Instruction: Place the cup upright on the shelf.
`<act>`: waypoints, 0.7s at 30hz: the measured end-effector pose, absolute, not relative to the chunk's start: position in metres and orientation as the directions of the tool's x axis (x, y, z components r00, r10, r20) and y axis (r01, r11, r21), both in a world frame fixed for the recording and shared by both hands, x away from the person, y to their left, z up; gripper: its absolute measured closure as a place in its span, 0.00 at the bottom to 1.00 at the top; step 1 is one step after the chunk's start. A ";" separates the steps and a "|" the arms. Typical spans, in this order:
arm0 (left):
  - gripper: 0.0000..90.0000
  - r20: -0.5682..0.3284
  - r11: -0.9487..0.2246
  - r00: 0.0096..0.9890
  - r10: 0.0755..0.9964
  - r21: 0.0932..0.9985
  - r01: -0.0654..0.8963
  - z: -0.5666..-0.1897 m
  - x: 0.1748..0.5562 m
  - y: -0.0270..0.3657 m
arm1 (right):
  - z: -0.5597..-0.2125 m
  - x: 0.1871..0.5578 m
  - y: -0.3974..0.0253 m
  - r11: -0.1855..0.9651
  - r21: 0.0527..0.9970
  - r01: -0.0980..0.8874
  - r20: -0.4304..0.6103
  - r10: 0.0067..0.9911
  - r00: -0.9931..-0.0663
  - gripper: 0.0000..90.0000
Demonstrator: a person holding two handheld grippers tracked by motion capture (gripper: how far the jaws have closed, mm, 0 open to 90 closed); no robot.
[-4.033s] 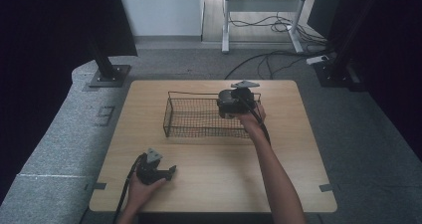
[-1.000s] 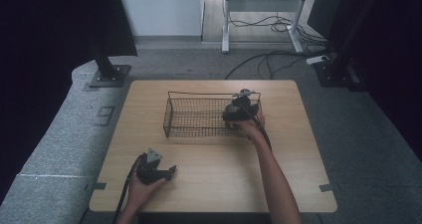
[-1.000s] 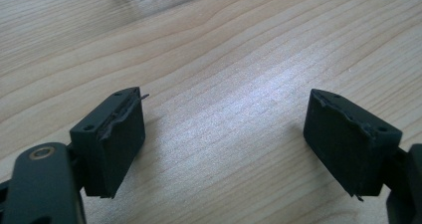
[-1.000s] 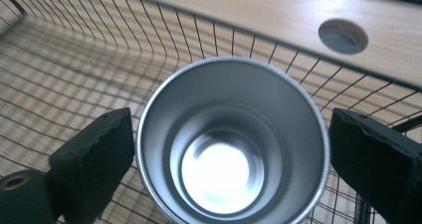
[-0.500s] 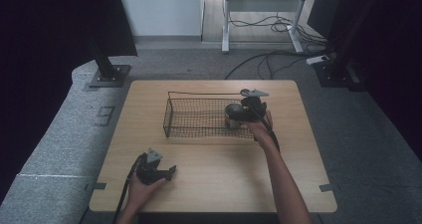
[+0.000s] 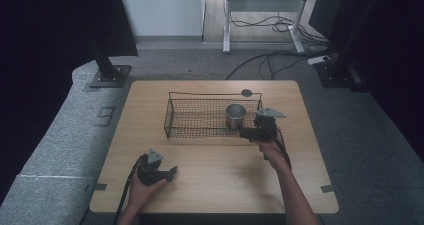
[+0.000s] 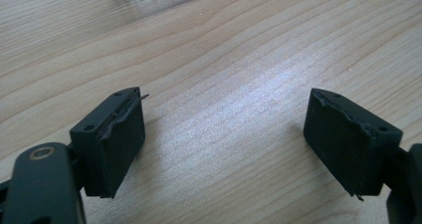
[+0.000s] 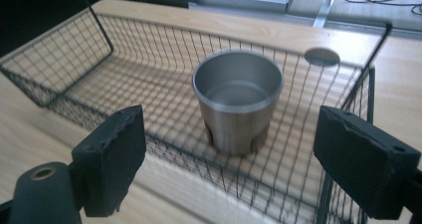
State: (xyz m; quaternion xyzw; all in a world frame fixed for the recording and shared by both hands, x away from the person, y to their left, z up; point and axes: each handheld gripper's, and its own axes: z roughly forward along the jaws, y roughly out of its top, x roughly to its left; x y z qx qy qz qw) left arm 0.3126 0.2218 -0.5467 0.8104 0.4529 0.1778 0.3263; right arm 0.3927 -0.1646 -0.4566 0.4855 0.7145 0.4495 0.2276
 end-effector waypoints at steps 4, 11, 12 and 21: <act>0.18 -0.006 -0.380 0.529 0.849 0.689 0.618 -0.547 0.313 0.222 | -0.469 0.380 -0.171 0.120 0.865 0.487 0.119 0.894 -0.432 0.16; 0.18 -0.006 -0.379 0.528 0.849 0.689 0.618 -0.547 0.313 0.222 | -0.486 0.356 -0.172 0.128 0.871 0.474 0.115 0.886 -0.449 0.19; 0.18 -0.007 -0.379 0.528 0.849 0.689 0.618 -0.547 0.313 0.222 | -0.489 0.353 -0.172 0.131 0.870 0.476 0.115 0.884 -0.453 0.20; 0.18 -0.007 -0.379 0.528 0.849 0.689 0.618 -0.547 0.313 0.222 | -0.524 0.332 -0.176 0.138 0.841 0.523 0.141 0.877 -0.459 0.27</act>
